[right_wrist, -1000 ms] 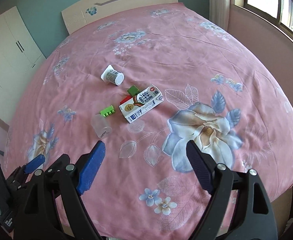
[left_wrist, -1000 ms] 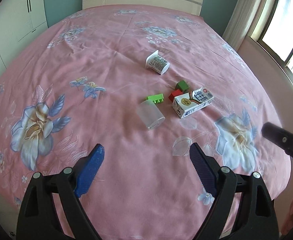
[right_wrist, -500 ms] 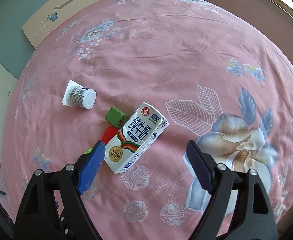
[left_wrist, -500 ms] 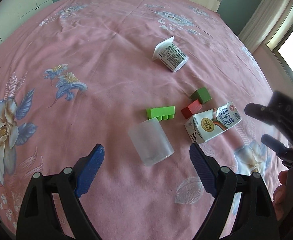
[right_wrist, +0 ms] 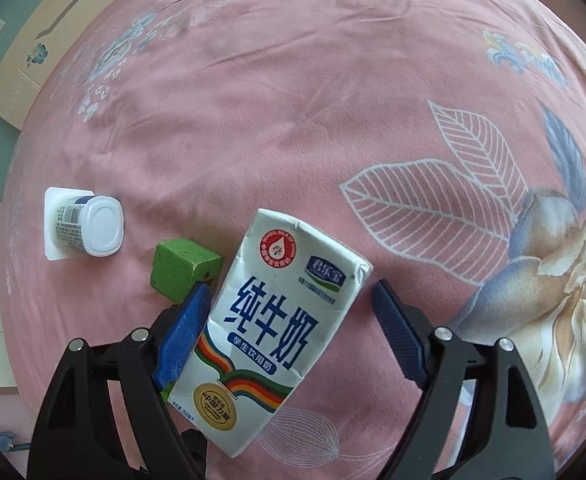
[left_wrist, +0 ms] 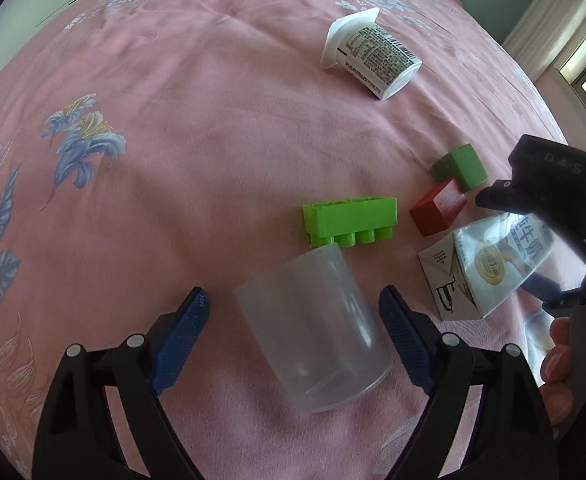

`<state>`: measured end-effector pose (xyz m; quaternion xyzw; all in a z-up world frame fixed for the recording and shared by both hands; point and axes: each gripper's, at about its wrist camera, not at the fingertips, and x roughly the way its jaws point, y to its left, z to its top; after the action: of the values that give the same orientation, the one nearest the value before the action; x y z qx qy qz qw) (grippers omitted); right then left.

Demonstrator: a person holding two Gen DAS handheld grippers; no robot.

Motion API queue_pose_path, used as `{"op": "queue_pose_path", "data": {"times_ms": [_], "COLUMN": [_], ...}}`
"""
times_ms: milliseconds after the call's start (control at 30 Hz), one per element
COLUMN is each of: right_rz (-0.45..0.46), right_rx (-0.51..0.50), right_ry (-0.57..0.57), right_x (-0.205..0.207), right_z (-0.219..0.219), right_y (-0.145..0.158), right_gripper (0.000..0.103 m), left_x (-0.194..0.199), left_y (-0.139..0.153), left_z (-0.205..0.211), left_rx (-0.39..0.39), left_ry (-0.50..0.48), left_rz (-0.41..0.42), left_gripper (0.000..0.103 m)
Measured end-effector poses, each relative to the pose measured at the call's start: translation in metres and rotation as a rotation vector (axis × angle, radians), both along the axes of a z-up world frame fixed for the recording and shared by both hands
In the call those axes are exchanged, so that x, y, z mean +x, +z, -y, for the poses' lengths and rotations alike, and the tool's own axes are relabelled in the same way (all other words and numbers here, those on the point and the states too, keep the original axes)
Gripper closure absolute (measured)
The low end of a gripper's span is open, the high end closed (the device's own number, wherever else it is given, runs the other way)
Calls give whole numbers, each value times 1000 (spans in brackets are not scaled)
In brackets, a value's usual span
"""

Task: Collect trash
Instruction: 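Grasp the clear plastic cup with the left tool while the right grasps the milk carton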

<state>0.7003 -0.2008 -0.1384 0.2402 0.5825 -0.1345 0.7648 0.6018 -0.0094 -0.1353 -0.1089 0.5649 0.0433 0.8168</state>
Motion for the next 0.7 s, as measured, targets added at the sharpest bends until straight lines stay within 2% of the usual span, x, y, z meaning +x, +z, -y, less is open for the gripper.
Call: {"op": "queue_pose_path", "data": {"times_ms": [100, 167, 233, 333, 500, 533, 567, 700], "right_rz": [-4, 3, 8, 16, 67, 81, 94, 157], "right_rx": [-62, -86, -101, -81, -88, -89, -90, -97], "right_ry": [56, 109, 166, 238, 322, 333, 344, 380], "right_x": [2, 1, -1, -10, -36, -42, -50, -80], "right_z": [-11, -17, -22, -27, -29, -29, -28, -27], "right_y": [-2, 0, 2, 8, 33, 41, 49, 89], "right_gripper": [24, 32, 42, 53, 56, 56, 56, 56], "left_x": [-1, -3, -4, -8, -31, -37, -42, -67], "left_y": [-3, -1, 1, 3, 18, 24, 30, 63], "left_z": [10, 11, 9, 5, -3, -4, -6, -11], "left_rx": [80, 96, 85, 79, 101, 107, 106, 98], "left_ry": [-37, -47, -67, -95, -128, -134, -143, -160], "left_rz": [25, 44, 46, 43, 62, 76, 80, 118], "left_gripper": [18, 35, 35, 36, 36, 48, 52, 53]}}
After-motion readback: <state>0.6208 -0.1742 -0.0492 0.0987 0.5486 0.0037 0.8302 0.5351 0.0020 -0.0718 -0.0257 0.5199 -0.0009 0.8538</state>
